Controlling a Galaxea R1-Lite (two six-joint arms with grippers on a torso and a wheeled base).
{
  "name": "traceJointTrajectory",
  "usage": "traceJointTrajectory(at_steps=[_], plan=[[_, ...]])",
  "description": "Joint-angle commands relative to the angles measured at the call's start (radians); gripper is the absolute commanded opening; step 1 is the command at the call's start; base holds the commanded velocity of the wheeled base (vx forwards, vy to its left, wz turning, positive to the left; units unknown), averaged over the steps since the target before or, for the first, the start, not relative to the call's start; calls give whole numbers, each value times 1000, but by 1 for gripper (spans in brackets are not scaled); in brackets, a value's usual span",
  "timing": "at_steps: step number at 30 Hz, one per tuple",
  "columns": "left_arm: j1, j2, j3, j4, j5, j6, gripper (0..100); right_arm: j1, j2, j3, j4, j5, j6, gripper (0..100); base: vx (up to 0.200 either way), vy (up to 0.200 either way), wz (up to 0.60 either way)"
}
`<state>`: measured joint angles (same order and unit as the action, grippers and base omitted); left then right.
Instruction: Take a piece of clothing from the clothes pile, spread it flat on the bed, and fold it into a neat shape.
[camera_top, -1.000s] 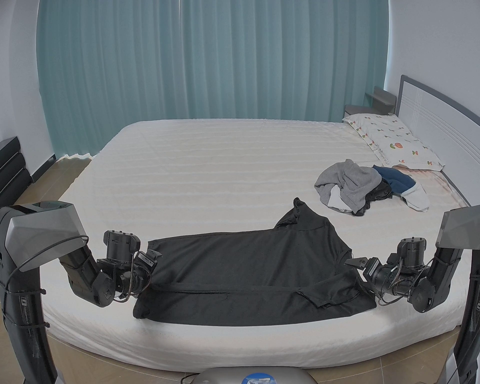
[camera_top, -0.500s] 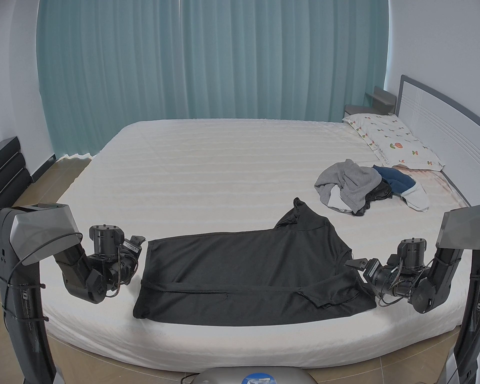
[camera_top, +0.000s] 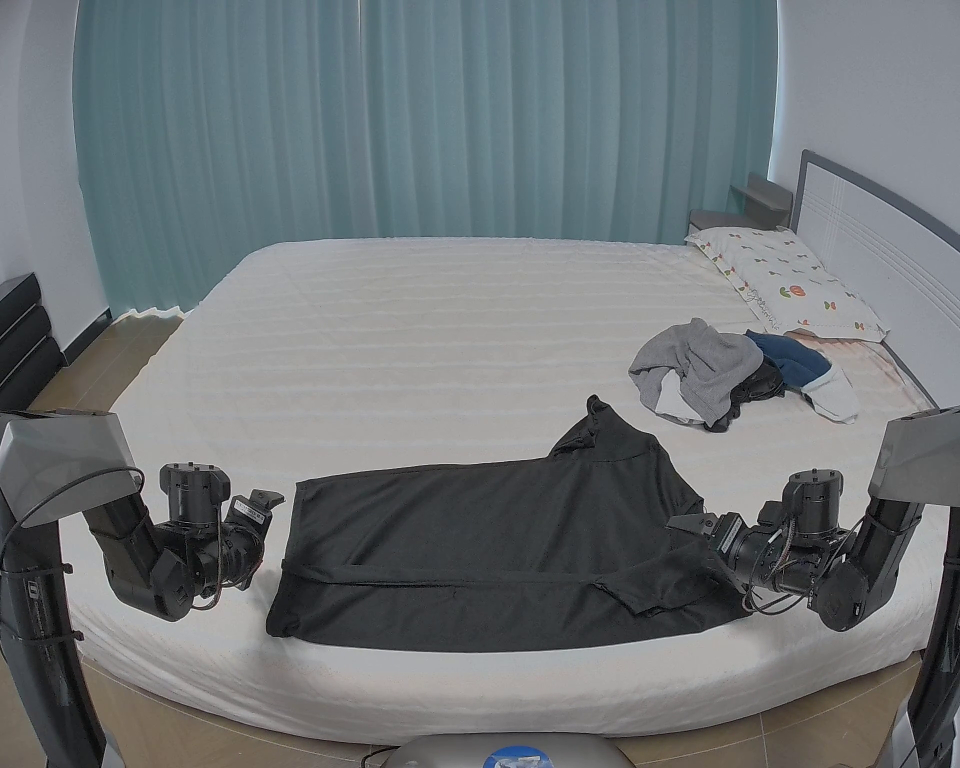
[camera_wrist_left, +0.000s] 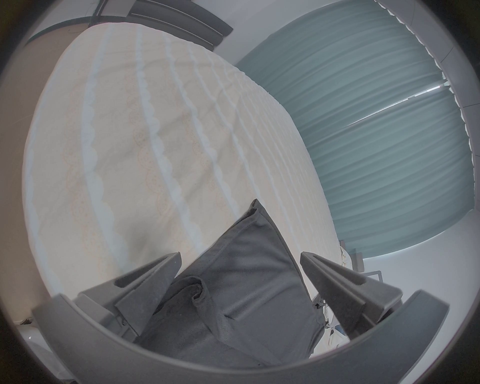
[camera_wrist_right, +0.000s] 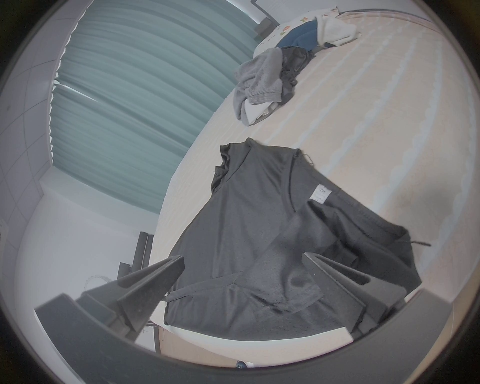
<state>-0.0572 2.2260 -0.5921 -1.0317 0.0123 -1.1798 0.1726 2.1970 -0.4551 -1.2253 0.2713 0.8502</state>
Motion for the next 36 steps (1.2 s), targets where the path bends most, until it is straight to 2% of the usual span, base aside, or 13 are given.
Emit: traceJointTrajectory(at_steps=[1,10,15,19,23,26,33,36], plan=[[-6,-17,15,-1,-2,2,100,12,-14,6,-2,0,1,100,0,0,0],[-23,-40,21,-1,-25,0,100,-19,-11,7,-2,2,1,100,133,0,0],[-107,-74,71,7,-26,8,100,-19,-5,9,-2,2,1,100,0,0,0],[-219,-143,120,10,-26,5,100,-21,-3,12,-2,2,1,100,0,0,0],[-257,-164,130,10,-28,-4,100,-21,-3,13,-2,2,1,100,0,0,0],[-329,-132,127,10,-25,-11,100,-21,-3,15,-2,2,1,100,0,0,0],[-385,-39,89,12,9,9,100,-31,-2,16,-2,2,1,100,0,0,0],[-428,-17,83,22,37,58,100,-38,0,16,-2,2,1,100,0,0,0]])
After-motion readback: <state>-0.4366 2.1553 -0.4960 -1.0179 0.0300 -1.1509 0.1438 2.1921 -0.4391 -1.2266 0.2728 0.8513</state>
